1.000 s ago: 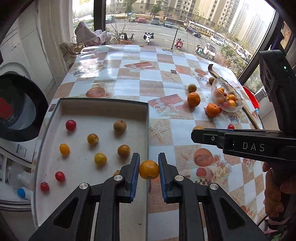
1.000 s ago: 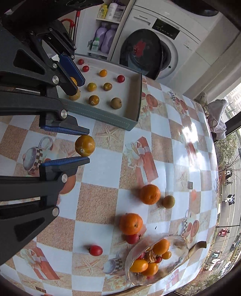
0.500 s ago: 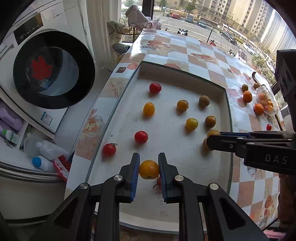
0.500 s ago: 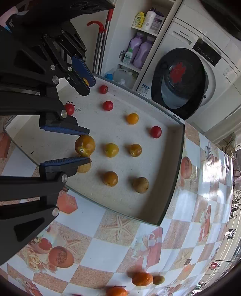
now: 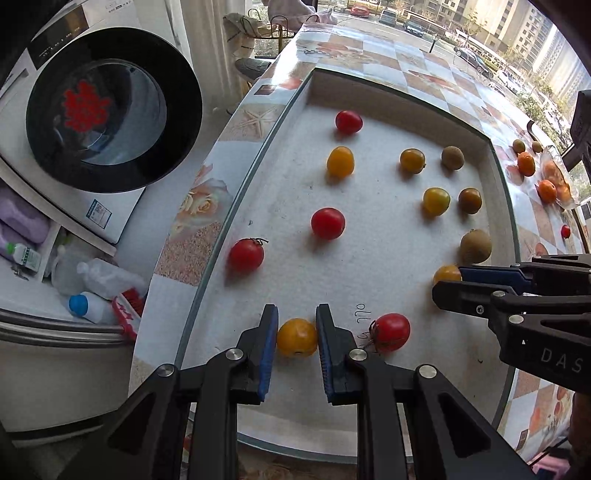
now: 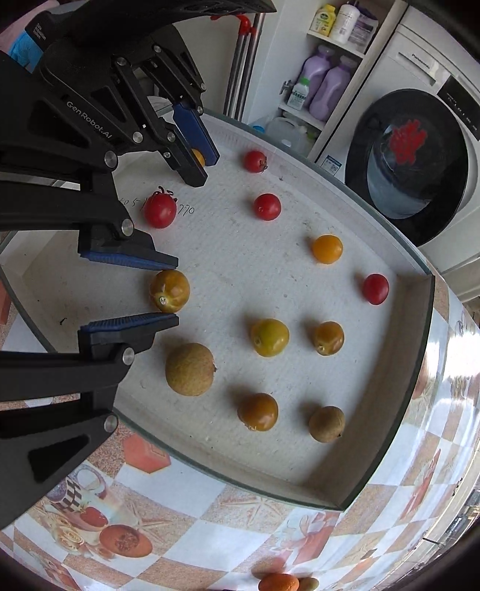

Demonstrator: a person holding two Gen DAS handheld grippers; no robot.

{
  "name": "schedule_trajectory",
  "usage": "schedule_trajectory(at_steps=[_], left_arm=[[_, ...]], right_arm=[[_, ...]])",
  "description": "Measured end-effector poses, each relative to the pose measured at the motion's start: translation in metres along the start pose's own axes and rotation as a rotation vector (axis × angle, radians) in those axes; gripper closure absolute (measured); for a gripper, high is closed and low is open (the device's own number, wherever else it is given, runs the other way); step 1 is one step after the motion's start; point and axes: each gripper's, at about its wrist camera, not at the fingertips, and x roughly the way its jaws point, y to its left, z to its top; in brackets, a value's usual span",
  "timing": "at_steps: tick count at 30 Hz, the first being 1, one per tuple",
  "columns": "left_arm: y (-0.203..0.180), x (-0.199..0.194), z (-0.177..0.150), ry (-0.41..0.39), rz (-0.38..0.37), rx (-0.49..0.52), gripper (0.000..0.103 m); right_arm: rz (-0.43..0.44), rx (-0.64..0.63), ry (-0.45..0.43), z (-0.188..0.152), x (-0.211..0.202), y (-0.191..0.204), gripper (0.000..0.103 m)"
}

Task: Organize fruits
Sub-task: 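Carry both held tomatoes with both grippers over the white tray, then open both grippers to release the tomatoes into the tray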

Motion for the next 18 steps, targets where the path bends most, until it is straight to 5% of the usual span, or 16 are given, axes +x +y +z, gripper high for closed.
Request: schedule_trajectory(at_steps=[4,6,7,8,18], left_arm=[[-0.003,0.000,0.001,0.007,0.021,0.027,0.079],[-0.003,0.000,0.002,0.008,0.052,0.024,0.062],[-0.001,0.000,0.003,0.006,0.055,0.015,0.038],[0.000,-0.002,0.002,-0.007,0.046,0.007,0.035],[-0.006,-0.006,0.004,0.018,0.057,0.038,0.035]], right_arm=[[-0.039,-0.043,-0.014,-0.001,0.002,0.010,0.076],[-0.053,-0.061,-0.015,-0.001,0.004,0.014,0.076],[-0.060,-0.069,-0.017,-0.002,0.005,0.015,0.076],[-0.064,-0.077,-0.018,-0.001,0.005,0.017,0.075],[-0.066,-0.071,-0.065,-0.007,-0.025,0.016,0.036]])
